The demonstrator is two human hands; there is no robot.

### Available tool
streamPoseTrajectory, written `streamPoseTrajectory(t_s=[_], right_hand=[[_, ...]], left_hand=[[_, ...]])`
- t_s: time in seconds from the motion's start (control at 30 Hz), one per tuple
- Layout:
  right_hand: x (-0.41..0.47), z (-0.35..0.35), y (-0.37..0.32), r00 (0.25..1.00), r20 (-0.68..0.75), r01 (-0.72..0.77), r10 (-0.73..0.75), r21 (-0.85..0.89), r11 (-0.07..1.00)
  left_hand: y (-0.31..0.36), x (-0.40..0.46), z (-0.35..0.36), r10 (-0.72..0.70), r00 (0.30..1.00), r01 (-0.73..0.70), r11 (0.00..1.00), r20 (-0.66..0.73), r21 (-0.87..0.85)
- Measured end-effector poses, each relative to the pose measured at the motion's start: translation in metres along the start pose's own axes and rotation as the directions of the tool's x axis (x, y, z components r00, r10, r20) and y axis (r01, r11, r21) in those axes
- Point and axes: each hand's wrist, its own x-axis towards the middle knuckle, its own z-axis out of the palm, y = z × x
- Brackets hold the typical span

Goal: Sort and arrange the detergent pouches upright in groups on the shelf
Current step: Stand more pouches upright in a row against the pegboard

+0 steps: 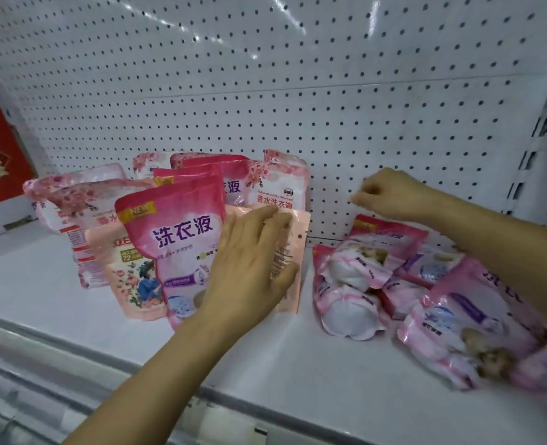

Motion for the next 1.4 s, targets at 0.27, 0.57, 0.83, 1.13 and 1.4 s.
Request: streamPoseTrajectory(t_s=[0.27,0.57,0.83,1.13,1.4], right_hand=[[0.001,0.032,0.056,0.937,0.087,-0.291,0.337,-0.336,0.896],[0.012,0.027,0.072,0.809,0.215,-0.545,0.547,-0.075,0.835],[0.008,0.02,0.064,0.905,-0.095,-0.411,0.414,0.046,0.91],[-0.057,-0.031,-0.035,0.849,-0.528,0.225,0.036,0.423,0.878],[-0.075,-0.045,-0.09,0.856,-0.502,0.428,-0.125,0.551,0.717]], left_hand=[[0.026,0.007,0.012,0.062,0.998,-0.062,0.998,-0.003,-0.01],[0.004,0.054,-0.021,0.054,0.948,-0.174,0.912,0.313,0.372],[-0.011,0.077,0.003,-0.069,0.978,-0.031,0.885,0.197,0.465],[-0.02,0.057,-0.002,0.034,0.996,-0.057,0.959,0.088,0.276],[0.016,0.046,-0.071,-0.272,0.927,0.367,0.505,0.26,-0.781]])
